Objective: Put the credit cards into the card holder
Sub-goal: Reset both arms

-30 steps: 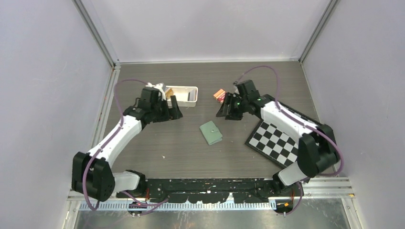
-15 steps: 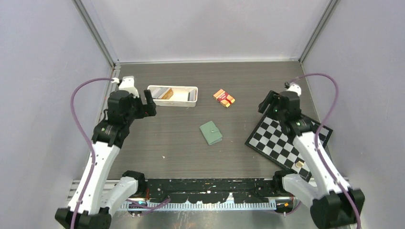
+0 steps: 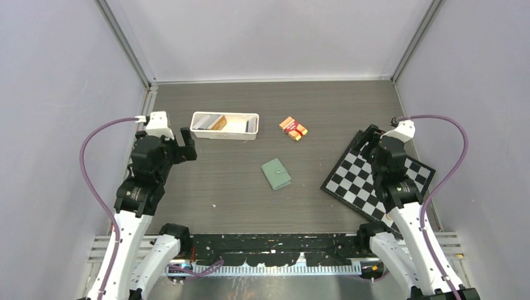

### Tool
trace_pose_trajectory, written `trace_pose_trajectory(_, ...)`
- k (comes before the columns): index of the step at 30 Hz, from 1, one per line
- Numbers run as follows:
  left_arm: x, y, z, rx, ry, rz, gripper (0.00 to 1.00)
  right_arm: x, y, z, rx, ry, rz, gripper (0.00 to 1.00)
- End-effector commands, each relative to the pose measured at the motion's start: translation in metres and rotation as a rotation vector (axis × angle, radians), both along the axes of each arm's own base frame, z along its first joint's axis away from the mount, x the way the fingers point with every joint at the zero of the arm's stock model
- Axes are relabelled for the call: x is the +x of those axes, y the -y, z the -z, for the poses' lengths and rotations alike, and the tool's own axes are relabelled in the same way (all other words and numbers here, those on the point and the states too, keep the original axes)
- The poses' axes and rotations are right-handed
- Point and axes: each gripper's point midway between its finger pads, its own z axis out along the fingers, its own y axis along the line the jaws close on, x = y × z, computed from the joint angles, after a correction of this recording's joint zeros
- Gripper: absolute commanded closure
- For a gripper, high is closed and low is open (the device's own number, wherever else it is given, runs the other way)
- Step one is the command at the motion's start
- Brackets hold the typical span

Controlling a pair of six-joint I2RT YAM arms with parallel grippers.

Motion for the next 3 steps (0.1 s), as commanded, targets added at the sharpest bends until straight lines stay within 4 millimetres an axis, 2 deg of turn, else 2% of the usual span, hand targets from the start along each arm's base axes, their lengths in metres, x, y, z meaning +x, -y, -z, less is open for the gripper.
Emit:
trace_pose_trajectory(1,0.0036,-0.0022,-0.0088,0.007,0.04,-0.009,0.01,0.004,0.0047,-0.0122,-0.016,0.053,0.024,0.31)
trace_pose_trajectory(3,0.0043,0.0009,-0.006,0.002,0.03,0.005,0.0,0.0034,0.0043,-0.0138,-0.013,0.062,0.021,0.31)
